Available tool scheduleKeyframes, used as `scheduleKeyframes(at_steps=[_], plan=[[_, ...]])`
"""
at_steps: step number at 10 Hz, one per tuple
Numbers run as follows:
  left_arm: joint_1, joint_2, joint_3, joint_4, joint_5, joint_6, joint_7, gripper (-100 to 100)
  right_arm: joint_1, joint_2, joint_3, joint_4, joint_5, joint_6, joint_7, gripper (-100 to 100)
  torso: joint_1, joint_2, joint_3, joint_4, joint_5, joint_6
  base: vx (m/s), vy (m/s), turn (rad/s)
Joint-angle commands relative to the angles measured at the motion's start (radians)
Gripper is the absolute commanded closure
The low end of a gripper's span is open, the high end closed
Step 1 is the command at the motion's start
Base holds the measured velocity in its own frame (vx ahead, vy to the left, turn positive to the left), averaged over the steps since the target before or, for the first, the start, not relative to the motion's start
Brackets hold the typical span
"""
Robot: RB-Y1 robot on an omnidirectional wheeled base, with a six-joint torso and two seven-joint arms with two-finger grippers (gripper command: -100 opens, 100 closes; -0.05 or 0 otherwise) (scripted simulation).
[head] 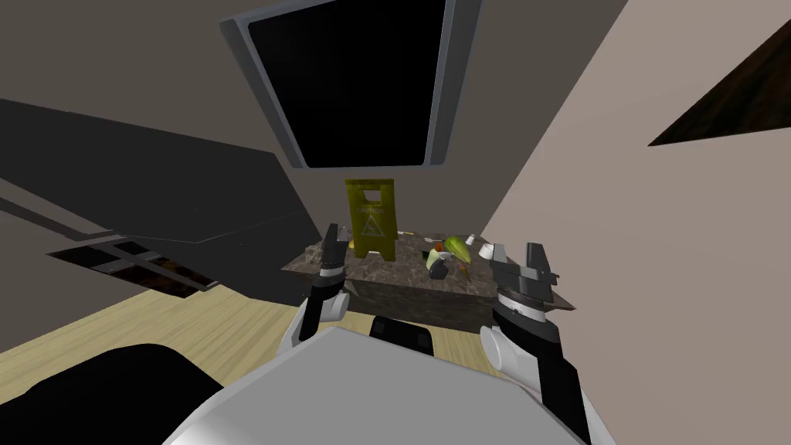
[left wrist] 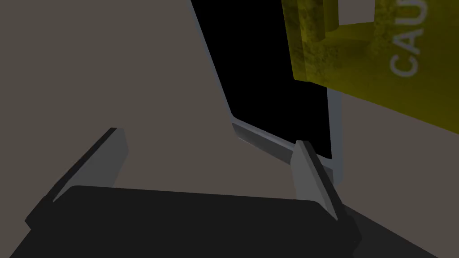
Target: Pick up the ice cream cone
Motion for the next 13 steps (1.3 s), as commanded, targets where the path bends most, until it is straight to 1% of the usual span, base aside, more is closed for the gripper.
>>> scheduleKeyframes(at_steps=[1, 4, 7, 8, 9, 10, 11, 12, 13], plan=[[0.000, 0.000, 0.000, 0.000, 0.000, 0.000, 0.000, 0, 0.011, -0.040, -0.010, 0.027, -0.010, 0.001, -0.007, -100, 0.000, 0.000, 0.000, 0.000, 0.000, 0.000, -0.041, 0.039, 0.035], [0.000, 0.000, 0.000, 0.000, 0.000, 0.000, 0.000, 0, 0.039, -0.118, -0.026, 0.091, -0.033, 0.004, -0.025, -100, 0.005, 0.004, 0.002, 0.001, 0.001, 0.000, -0.055, 0.082, 0.030], [0.000, 0.000, 0.000, 0.000, 0.000, 0.000, 0.000, 0, 0.081, -0.212, -0.037, 0.179, -0.061, 0.011, -0.049, -100, 0.006, 0.005, 0.003, 0.001, 0.001, 0.000, -0.068, 0.100, 0.072], [0.000, 0.000, 0.000, 0.000, 0.000, 0.000, 0.000, 0, 0.081, -0.224, -0.037, 0.188, -0.061, 0.011, -0.049, -100, 0.007, 0.005, 0.003, 0.001, 0.001, 0.000, -0.052, 0.077, 0.016], [0.000, 0.000, 0.000, 0.000, 0.000, 0.000, 0.000, 0, 0.096, -0.264, -0.038, 0.227, -0.071, 0.015, -0.059, -100, 0.005, 0.004, 0.003, 0.001, 0.001, 0.000, -0.046, 0.049, 0.068], [0.000, 0.000, 0.000, 0.000, 0.000, 0.000, 0.000, 0, 0.112, -0.294, -0.037, 0.266, -0.080, 0.019, -0.069, -100, 0.003, 0.004, 0.002, 0.001, 0.001, 0.000, -0.069, 0.072, 0.186], [0.000, 0.000, 0.000, 0.000, 0.000, 0.000, 0.000, 0, 0.112, -0.309, -0.037, 0.269, -0.080, 0.019, -0.069, -100, 0.004, 0.005, 0.003, 0.001, 0.001, 0.000, -0.054, 0.064, -0.030], [0.000, 0.000, 0.000, 0.000, 0.000, 0.000, 0.000, 0, 0.129, -0.347, -0.034, 0.314, -0.089, 0.023, -0.079, -100, 0.004, 0.004, 0.002, 0.001, 0.001, 0.000, -0.056, 0.080, 0.120], [0.000, 0.000, 0.000, 0.000, 0.000, 0.000, 0.000, 0, 0.129, -0.356, -0.034, 0.314, -0.089, 0.023, -0.079, -100, 0.005, 0.004, 0.002, 0.001, 0.001, 0.000, -0.031, 0.056, 0.057]])
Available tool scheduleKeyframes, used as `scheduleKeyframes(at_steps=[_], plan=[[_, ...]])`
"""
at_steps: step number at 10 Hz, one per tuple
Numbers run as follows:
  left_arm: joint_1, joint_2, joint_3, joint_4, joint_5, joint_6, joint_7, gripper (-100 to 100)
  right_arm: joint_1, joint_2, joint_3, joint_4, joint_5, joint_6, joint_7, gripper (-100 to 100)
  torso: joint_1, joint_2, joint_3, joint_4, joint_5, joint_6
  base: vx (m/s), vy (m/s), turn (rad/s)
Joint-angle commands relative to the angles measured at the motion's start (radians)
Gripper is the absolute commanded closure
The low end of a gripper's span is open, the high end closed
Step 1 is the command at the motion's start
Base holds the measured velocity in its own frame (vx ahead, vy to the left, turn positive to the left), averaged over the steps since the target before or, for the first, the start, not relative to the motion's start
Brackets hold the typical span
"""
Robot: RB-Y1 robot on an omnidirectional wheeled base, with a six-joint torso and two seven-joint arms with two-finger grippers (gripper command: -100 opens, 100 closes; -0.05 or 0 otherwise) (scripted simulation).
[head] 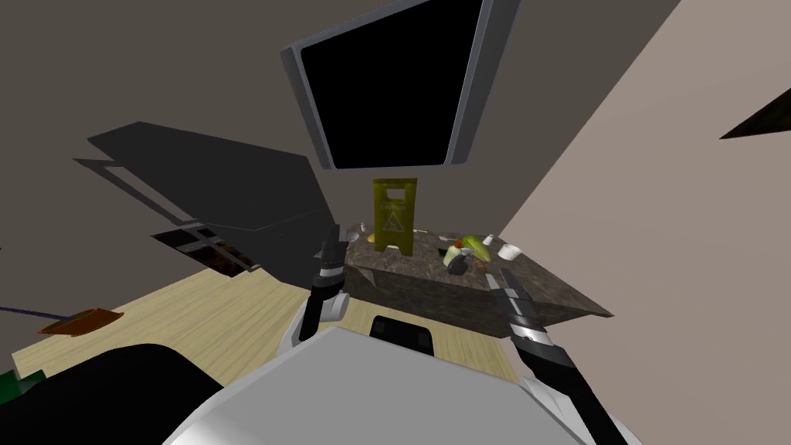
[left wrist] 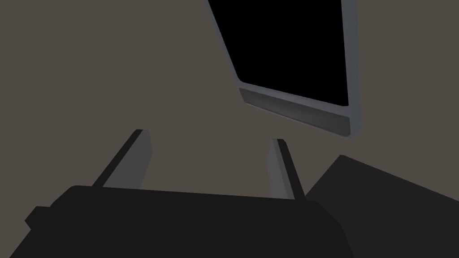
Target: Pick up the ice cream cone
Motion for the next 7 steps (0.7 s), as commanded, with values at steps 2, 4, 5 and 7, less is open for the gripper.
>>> scheduleKeyframes(at_steps=[2, 4, 5, 7], plan=[[0.000, 0.000, 0.000, 0.000, 0.000, 0.000, 0.000, 0, 0.020, -0.065, 0.001, 0.058, -0.013, 0.001, -0.017, -100, 0.000, -0.001, -0.001, 0.000, 0.000, 0.000, -0.018, 0.055, 0.087], [0.000, 0.000, 0.000, 0.000, 0.000, 0.000, 0.000, 0, 0.036, -0.115, 0.009, 0.108, -0.020, 0.007, -0.028, -100, 0.000, -0.001, -0.001, 0.000, 0.000, 0.000, -0.029, 0.058, 0.097], [0.000, 0.000, 0.000, 0.000, 0.000, 0.000, 0.000, 0, 0.052, -0.153, 0.019, 0.147, -0.027, 0.013, -0.038, -100, -0.001, -0.001, -0.001, 0.000, 0.000, 0.000, -0.029, 0.067, 0.154], [0.000, 0.000, 0.000, 0.000, 0.000, 0.000, 0.000, 0, 0.068, -0.204, 0.032, 0.203, -0.032, 0.020, -0.048, -100, -0.001, -0.001, -0.001, 0.000, 0.000, 0.000, -0.024, 0.055, 0.126]])
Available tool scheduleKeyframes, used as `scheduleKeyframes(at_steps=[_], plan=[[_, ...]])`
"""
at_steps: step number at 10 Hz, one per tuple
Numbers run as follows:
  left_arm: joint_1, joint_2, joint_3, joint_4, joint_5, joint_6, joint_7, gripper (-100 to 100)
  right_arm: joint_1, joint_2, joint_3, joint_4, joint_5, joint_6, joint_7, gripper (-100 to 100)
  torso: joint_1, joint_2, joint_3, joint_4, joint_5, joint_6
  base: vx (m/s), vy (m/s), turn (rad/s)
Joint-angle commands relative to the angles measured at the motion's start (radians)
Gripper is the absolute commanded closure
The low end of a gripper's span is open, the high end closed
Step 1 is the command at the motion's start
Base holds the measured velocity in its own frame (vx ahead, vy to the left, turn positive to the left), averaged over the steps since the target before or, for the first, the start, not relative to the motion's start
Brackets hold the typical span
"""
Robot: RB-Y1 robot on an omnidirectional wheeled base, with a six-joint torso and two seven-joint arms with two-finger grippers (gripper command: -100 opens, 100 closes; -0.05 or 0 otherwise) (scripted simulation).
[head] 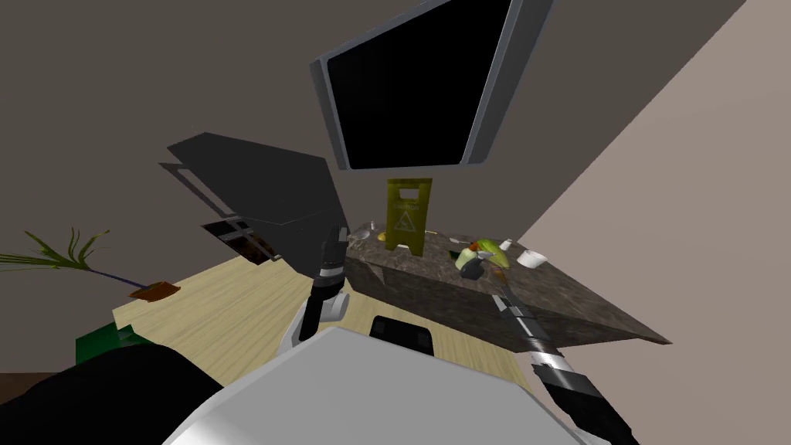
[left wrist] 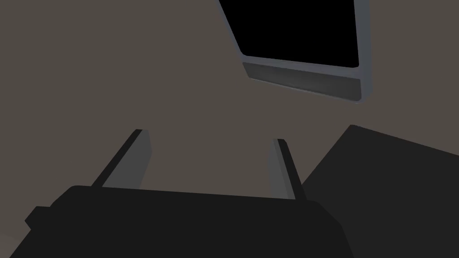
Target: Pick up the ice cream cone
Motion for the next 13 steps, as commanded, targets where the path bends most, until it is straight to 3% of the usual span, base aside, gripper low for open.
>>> scheduleKeyframes(at_steps=[1, 6, 7, 8, 9, 10, 11, 12, 13], plan=[[0.000, 0.000, 0.000, 0.000, 0.000, 0.000, 0.000, 0, 0.001, -0.040, 0.004, 0.033, -0.005, 0.013, -0.008, -100, 0.000, 0.000, 0.000, 0.000, 0.000, 0.000, -0.016, 0.053, 0.082], [0.000, 0.000, 0.000, 0.000, 0.000, 0.000, 0.000, 0, 0.032, -0.147, 0.037, 0.144, -0.012, 0.029, -0.027, -100, -0.001, -0.001, 0.000, 0.000, 0.000, 0.000, -0.014, 0.041, 0.108], [0.000, 0.000, 0.000, 0.000, 0.000, 0.000, 0.000, 0, 0.047, -0.187, 0.057, 0.199, -0.014, 0.037, -0.037, -100, -0.002, -0.001, 0.000, 0.000, 0.000, 0.001, -0.018, 0.062, 0.204], [0.000, 0.000, 0.000, 0.000, 0.000, 0.000, 0.000, 0, 0.047, -0.201, 0.057, 0.200, -0.014, 0.037, -0.037, -100, 0.000, -0.001, 0.000, 0.000, 0.000, 0.000, -0.011, 0.051, 0.100], [0.000, 0.000, 0.000, 0.000, 0.000, 0.000, 0.000, 0, 0.063, -0.240, 0.078, 0.253, -0.015, 0.045, -0.046, -100, -0.001, -0.001, 0.000, 0.000, 0.000, 0.001, -0.012, 0.056, 0.192], [0.000, 0.000, 0.000, 0.000, 0.000, 0.000, 0.000, 0, 0.063, -0.254, 0.078, 0.256, -0.015, 0.045, -0.046, -100, 0.000, -0.001, 0.000, 0.000, 0.000, 0.000, -0.007, 0.043, 0.113], [0.000, 0.000, 0.000, 0.000, 0.000, 0.000, 0.000, 0, 0.078, -0.282, 0.101, 0.280, -0.015, 0.054, -0.055, -100, -0.001, -0.001, 0.000, 0.000, 0.000, 0.001, -0.006, 0.040, 0.205], [0.000, 0.000, 0.000, 0.000, 0.000, 0.000, 0.000, 0, 0.078, -0.302, 0.101, 0.311, -0.015, 0.054, -0.055, -100, -0.001, -0.001, -0.001, 0.000, 0.000, 0.000, -0.005, 0.026, 0.115], [0.000, 0.000, 0.000, 0.000, 0.000, 0.000, 0.000, 0, 0.093, -0.335, 0.125, 0.366, -0.013, 0.062, -0.064, -100, -0.002, -0.001, -0.001, 0.000, 0.000, 0.001, -0.012, 0.030, 0.239]])
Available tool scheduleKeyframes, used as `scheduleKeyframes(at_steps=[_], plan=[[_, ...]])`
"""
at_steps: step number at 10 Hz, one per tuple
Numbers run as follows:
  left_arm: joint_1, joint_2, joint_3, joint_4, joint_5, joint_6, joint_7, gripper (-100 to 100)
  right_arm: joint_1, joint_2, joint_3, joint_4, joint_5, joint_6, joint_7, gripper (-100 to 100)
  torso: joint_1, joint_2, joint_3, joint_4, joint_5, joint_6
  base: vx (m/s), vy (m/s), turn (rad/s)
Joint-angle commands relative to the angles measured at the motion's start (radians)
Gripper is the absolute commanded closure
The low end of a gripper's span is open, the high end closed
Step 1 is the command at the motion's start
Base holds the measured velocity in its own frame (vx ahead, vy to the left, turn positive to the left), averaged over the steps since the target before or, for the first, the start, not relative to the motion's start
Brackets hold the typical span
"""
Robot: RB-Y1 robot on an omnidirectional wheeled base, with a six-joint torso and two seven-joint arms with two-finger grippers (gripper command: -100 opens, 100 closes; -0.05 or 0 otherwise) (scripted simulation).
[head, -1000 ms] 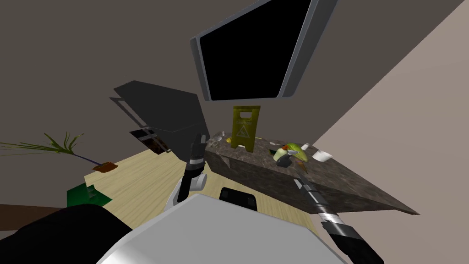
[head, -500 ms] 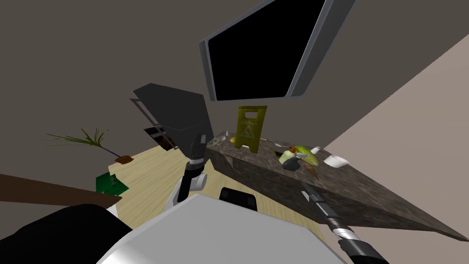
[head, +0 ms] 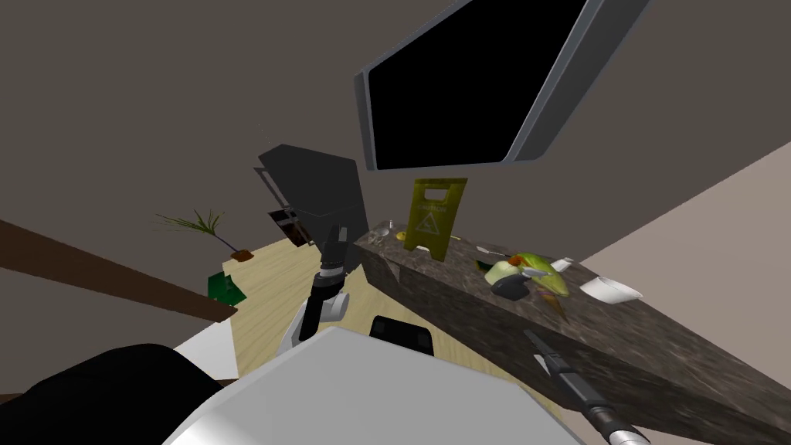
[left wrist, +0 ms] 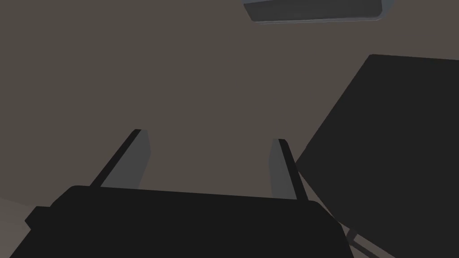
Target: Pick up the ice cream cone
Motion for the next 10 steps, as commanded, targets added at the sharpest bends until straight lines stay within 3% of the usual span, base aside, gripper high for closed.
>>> scheduleKeyframes(at_steps=[1, 2, 3, 4, 5, 6, 7, 8, 9, 10], plan=[[0.000, 0.000, 0.000, 0.000, 0.000, 0.000, 0.000, 0, 0.029, -0.042, 0.003, 0.000, -0.001, 0.017, 0.001, -100, 0.000, 0.000, 0.000, 0.000, 0.000, 0.000, -0.007, 0.024, 0.112], [0.000, 0.000, 0.000, 0.000, 0.000, 0.000, 0.000, 0, 0.043, -0.079, 0.028, 0.054, 0.002, 0.025, -0.007, -100, 0.000, 0.000, 0.000, 0.000, 0.000, 0.001, -0.005, 0.028, 0.186], [0.000, 0.000, 0.000, 0.000, 0.000, 0.000, 0.000, 0, 0.043, -0.095, 0.028, 0.055, 0.002, 0.025, -0.007, -100, 0.000, 0.000, 0.000, 0.000, 0.000, 0.001, -0.005, 0.016, 0.110], [0.000, 0.000, 0.000, 0.000, 0.000, 0.000, 0.000, 0, 0.057, -0.128, 0.054, 0.101, 0.005, 0.033, -0.016, -100, 0.000, 0.000, 0.000, 0.000, 0.000, 0.001, -0.008, 0.018, 0.224], [0.000, 0.000, 0.000, 0.000, 0.000, 0.000, 0.000, 0, 0.057, -0.148, 0.054, 0.107, 0.005, 0.033, -0.016, -100, -0.001, 0.000, 0.000, 0.000, 0.000, 0.000, -0.006, 0.008, 0.133], [0.000, 0.000, 0.000, 0.000, 0.000, 0.000, 0.000, 0, 0.071, -0.184, 0.082, 0.158, 0.009, 0.041, -0.023, -100, -0.001, 0.000, 0.000, 0.000, 0.000, 0.001, -0.009, 0.008, 0.226], [0.000, 0.000, 0.000, 0.000, 0.000, 0.000, 0.000, 0, 0.071, -0.201, 0.082, 0.158, 0.009, 0.041, -0.023, -100, -0.001, 0.000, 0.000, 0.000, 0.000, 0.000, -0.009, 0.003, 0.114], [0.000, 0.000, 0.000, 0.000, 0.000, 0.000, 0.000, 0, 0.083, -0.228, 0.109, 0.207, 0.015, 0.048, -0.031, -100, -0.001, 0.000, 0.000, 0.000, 0.000, 0.001, -0.011, 0.007, 0.222], [0.000, 0.000, 0.000, 0.000, 0.000, 0.000, 0.000, 0, 0.083, -0.253, 0.109, 0.207, 0.015, 0.048, -0.031, -100, -0.001, 0.000, 0.000, 0.000, 0.000, 0.000, -0.009, -0.002, 0.130], [0.000, 0.000, 0.000, 0.000, 0.000, 0.000, 0.000, 0, 0.095, -0.285, 0.137, 0.253, 0.021, 0.055, -0.038, -100, -0.002, 0.000, 0.000, 0.000, 0.000, 0.001, -0.011, -0.003, 0.189]])
